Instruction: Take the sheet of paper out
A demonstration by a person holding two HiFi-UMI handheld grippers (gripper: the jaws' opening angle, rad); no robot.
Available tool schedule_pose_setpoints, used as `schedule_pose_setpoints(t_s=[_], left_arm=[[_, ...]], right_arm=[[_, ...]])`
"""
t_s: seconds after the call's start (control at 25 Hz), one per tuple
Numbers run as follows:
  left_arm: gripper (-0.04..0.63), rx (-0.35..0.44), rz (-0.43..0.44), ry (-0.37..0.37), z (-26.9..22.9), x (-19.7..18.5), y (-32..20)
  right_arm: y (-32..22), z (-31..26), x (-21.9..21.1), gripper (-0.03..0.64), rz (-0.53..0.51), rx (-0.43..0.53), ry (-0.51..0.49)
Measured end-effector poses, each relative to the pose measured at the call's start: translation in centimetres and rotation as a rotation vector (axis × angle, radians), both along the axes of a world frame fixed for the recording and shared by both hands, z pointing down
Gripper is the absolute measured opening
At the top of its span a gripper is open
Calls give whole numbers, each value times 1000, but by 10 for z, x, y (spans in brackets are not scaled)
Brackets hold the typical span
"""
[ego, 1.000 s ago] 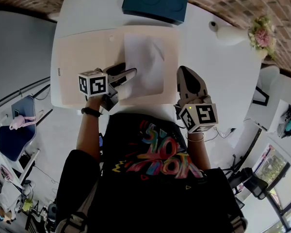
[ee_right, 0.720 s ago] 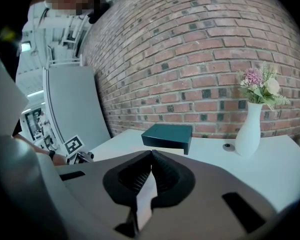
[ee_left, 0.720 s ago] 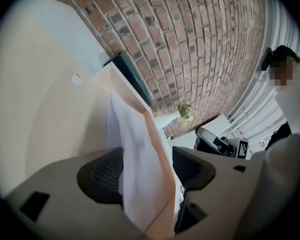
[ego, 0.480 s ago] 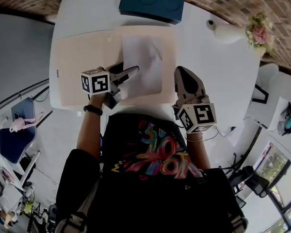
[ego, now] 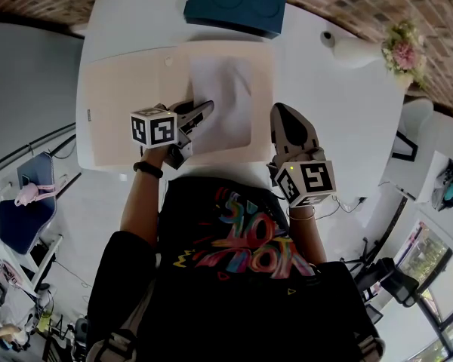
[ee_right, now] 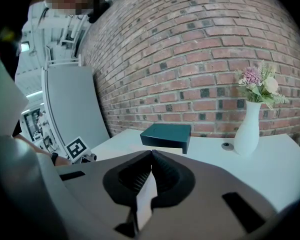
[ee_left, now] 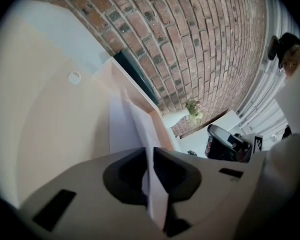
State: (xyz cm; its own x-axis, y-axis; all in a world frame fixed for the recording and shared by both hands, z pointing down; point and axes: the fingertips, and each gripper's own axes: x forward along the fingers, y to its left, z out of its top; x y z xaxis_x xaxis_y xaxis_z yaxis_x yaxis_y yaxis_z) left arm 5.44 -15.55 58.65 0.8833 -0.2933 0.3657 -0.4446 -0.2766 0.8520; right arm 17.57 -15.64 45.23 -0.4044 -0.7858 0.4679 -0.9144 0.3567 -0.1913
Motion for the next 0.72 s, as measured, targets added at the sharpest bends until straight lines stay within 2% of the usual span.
schedule_pose_setpoints(t_s=[0.04, 0.12, 0.4, 0.72], left_arm=[[39, 11, -5, -32, 3, -2, 0], [28, 15, -3, -61, 5, -4, 0], [23, 13, -2, -24, -2, -6, 3], [23, 36, -31, -23, -13, -12, 4]], right_arm=[[0, 0, 0, 20, 0, 1, 0], [1, -1, 0, 20, 1, 2, 1], [3, -2, -3, 20, 1, 7, 3], [5, -9, -3, 20, -9, 24, 2]])
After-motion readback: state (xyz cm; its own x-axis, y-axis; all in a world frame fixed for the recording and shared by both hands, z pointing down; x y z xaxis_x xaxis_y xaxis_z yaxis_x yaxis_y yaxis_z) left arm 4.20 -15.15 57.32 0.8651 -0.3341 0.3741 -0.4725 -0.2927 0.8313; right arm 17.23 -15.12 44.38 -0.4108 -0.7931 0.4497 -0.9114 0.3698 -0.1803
